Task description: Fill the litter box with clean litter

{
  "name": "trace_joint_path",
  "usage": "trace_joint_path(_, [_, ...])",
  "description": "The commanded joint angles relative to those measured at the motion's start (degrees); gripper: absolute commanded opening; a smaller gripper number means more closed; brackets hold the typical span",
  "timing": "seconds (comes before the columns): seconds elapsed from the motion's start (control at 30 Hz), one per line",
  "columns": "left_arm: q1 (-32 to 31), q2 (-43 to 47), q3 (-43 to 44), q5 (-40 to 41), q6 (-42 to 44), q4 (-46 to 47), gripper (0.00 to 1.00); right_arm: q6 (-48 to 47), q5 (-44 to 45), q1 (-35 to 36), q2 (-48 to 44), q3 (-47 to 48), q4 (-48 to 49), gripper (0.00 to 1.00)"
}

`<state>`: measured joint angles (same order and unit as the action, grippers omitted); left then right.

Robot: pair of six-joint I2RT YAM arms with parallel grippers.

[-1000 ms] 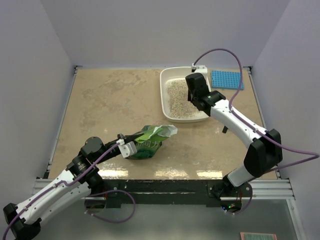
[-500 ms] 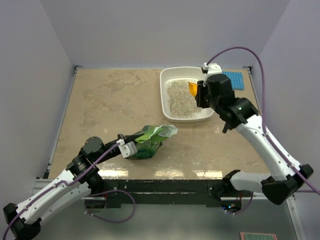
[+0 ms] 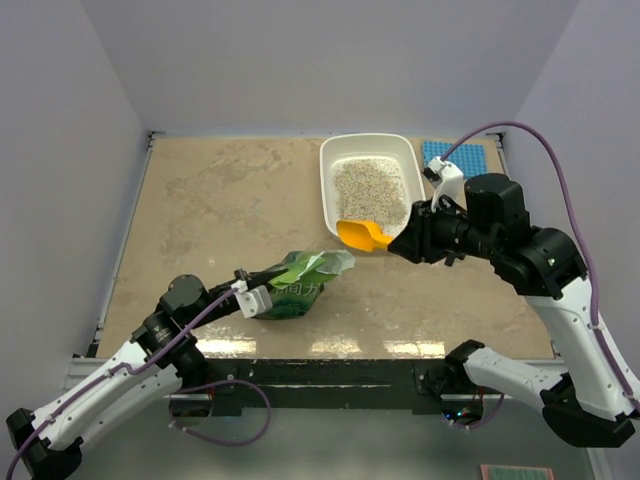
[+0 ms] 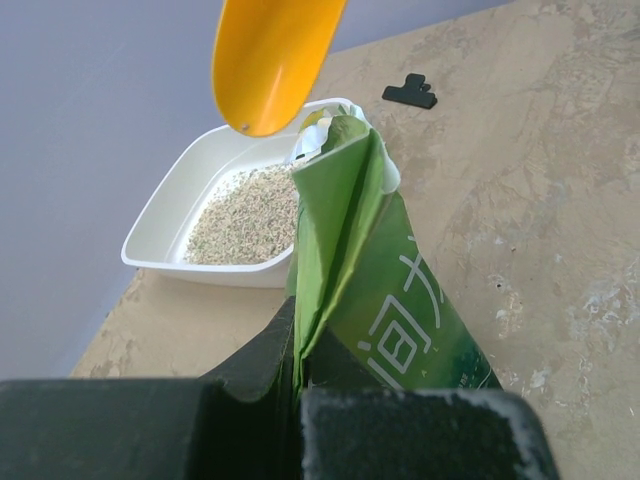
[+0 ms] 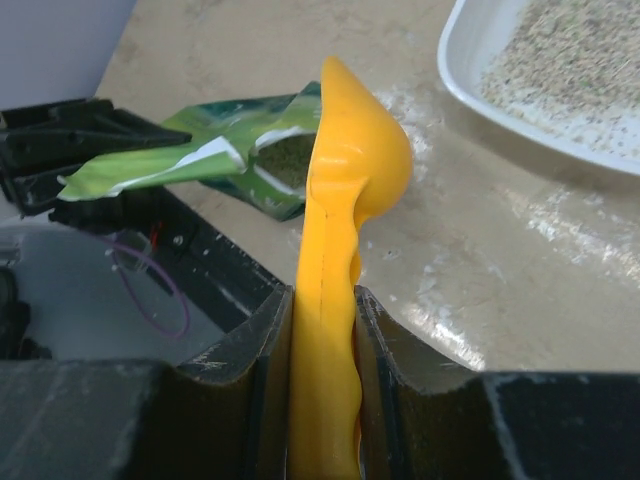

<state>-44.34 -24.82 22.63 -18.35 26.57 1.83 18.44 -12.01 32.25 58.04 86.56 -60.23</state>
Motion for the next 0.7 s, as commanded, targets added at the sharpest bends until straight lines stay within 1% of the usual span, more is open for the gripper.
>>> trace_joint_path(0.0, [-0.14, 1.88, 1.27, -1.51, 0.42, 7.67, 0.00, 1.51, -9.17, 0.01, -2.14, 2.82, -5.68, 0.00])
trace_joint_path(0.13, [-0.05, 1.44, 1.45, -2.21, 0.33, 7.67, 0.00, 1.51, -9.78, 0.01, -3.02, 1.77, -7.18, 0.00])
trace_joint_path(0.3, [-0.13, 1.61, 1.54, -2.83, 0.24, 7.58, 0.00, 1.34, -10.67, 0.01, -2.67, -2.00, -5.17, 0.00])
trace_joint_path(0.57, [-0.05, 1.88, 1.54, -3.80, 0.59, 7.23, 0.00, -0.24, -11.54, 0.01, 1.45, -5.53, -0.51, 0.00])
trace_joint_path(0.67, [-0.05, 1.18, 1.54, -5.90, 0.94, 6.88, 0.00, -1.47, -12.59, 0.01, 3.04, -6.32, 0.19, 0.00])
